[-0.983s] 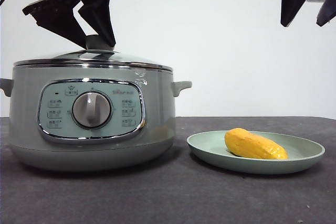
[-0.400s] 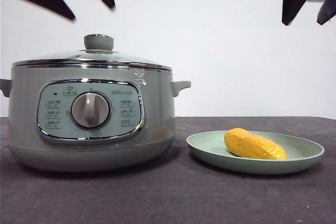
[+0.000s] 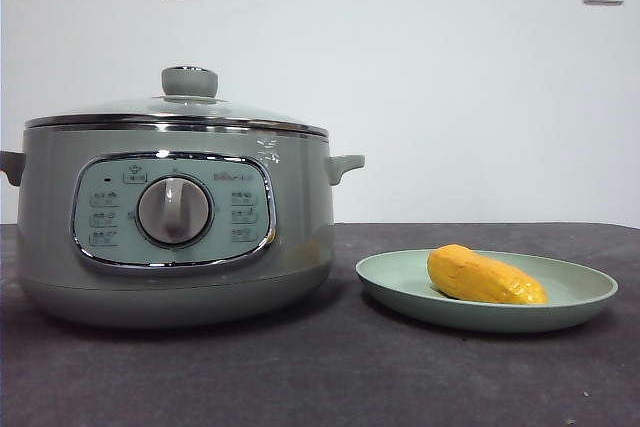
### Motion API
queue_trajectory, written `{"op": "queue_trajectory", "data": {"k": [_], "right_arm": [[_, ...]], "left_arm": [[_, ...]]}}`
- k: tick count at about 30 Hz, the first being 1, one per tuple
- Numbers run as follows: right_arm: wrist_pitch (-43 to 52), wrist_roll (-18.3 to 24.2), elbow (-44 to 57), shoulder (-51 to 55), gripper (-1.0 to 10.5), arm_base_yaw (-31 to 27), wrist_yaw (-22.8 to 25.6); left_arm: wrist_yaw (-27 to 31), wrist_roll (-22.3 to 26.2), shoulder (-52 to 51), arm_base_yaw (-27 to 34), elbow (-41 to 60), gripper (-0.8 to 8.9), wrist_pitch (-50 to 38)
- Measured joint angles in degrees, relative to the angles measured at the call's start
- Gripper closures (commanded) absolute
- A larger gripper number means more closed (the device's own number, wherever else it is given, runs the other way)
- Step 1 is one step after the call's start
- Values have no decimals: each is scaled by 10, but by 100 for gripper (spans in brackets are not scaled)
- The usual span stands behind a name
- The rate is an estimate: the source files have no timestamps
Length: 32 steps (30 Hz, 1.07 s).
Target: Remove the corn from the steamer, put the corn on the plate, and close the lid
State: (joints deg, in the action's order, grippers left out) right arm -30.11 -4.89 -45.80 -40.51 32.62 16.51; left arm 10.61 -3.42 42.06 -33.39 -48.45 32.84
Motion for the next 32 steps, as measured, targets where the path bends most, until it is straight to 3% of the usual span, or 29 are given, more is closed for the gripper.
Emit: {"op": "queue_trajectory", "data": {"k": [4,7,10,16,26,32], "right_arm": [[55,0,98,74,953,0,0],[37,-7,134,98,946,0,6],[31,-41,135,93,946,0,31],[31,-78,135,93,946,0,31],[31,-82,135,93,946,0,31],[31,-84,135,93,946,0,31]], "left_arm": [[3,0,-73,-2,98,822,-48],[3,-5,-108,-2,129,817,-45],[4,-16,-114,-2,127,817,-40],[4,-22,-98,-2,127,817,-38],[1,-22,-92,-5,127,817,-35],[18,15,-198,33,127,817,-18]]}}
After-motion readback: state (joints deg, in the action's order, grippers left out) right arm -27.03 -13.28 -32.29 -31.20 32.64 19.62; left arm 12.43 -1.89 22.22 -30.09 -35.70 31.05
